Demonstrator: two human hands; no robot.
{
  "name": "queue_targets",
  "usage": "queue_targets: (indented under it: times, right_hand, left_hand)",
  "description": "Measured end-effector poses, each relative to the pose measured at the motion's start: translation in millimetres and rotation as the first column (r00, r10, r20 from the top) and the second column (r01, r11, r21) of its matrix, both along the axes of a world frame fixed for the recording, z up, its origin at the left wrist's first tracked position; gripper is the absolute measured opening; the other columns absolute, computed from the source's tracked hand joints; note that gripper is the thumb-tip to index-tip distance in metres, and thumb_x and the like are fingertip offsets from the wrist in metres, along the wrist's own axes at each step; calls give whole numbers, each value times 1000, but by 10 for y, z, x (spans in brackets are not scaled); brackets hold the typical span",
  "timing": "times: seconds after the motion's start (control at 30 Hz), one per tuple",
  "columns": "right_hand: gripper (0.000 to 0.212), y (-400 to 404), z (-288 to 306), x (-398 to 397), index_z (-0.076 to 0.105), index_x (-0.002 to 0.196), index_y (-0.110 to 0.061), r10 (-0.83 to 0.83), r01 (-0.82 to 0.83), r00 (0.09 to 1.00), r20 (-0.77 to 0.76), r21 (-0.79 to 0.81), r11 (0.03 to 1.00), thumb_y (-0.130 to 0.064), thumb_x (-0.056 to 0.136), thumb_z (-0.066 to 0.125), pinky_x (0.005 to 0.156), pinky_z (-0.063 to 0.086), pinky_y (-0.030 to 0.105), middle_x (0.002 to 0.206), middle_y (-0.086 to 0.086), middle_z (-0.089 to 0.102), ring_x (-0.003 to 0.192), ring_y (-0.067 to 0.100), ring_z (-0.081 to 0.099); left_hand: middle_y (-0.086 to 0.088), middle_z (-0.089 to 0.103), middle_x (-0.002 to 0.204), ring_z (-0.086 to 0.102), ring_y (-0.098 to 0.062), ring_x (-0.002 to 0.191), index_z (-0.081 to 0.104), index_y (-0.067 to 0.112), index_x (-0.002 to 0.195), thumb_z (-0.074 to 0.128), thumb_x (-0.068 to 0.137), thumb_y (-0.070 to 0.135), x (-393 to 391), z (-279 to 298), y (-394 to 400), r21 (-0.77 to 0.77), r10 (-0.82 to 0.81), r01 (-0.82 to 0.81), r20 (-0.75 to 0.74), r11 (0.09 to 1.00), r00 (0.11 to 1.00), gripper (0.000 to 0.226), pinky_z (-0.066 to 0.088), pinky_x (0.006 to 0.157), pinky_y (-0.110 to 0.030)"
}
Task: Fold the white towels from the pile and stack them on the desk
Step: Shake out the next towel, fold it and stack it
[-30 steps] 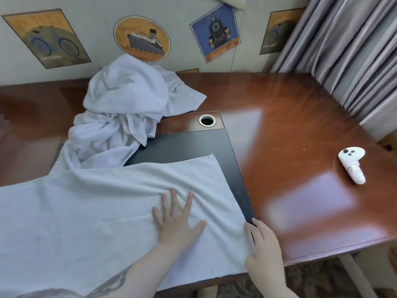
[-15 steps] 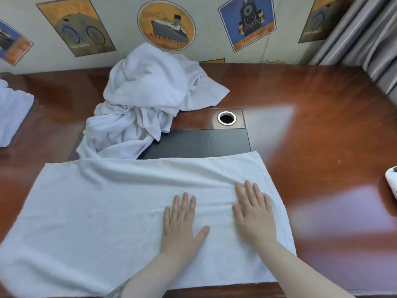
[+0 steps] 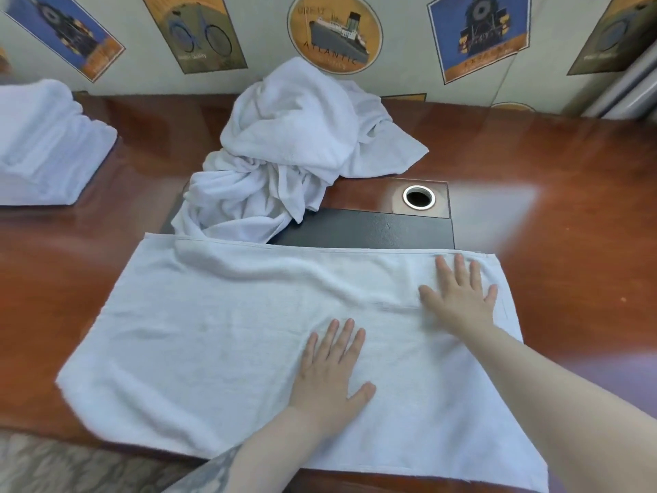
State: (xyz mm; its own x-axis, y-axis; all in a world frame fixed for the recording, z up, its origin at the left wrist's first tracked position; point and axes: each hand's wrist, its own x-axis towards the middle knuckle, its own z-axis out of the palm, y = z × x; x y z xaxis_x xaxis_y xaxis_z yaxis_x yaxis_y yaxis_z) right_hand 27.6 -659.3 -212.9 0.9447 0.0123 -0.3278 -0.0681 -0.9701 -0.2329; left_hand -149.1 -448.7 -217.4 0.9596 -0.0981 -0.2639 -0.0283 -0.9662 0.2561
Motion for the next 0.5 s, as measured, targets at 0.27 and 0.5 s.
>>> queue_targets:
  times: [0.27,0.5]
  right_hand:
    - [63,460,-94,-433,-4,151,-49,238,-231,968,83,-86,969,-67,93,16,114,-15,52,163,-12,-15,148,16,-23]
    - [64,1569,118,-922,-13,154,-35,375,-376,914,152,-29,926,-42,101,22,120,-13,43,161,-7,-22,147,16,-26]
  left_hand:
    - [-2,35,155,22,-20,142,42,21,147,41,81,61,-225,208,349,88,124,-128,46,988,991,78,19,107,-44]
    - [8,-22,159,-22,-13,147,-16,31,150,23,91,63,-555,124,1186,74,397,-395,-18,916,917,77,-21,113,-34]
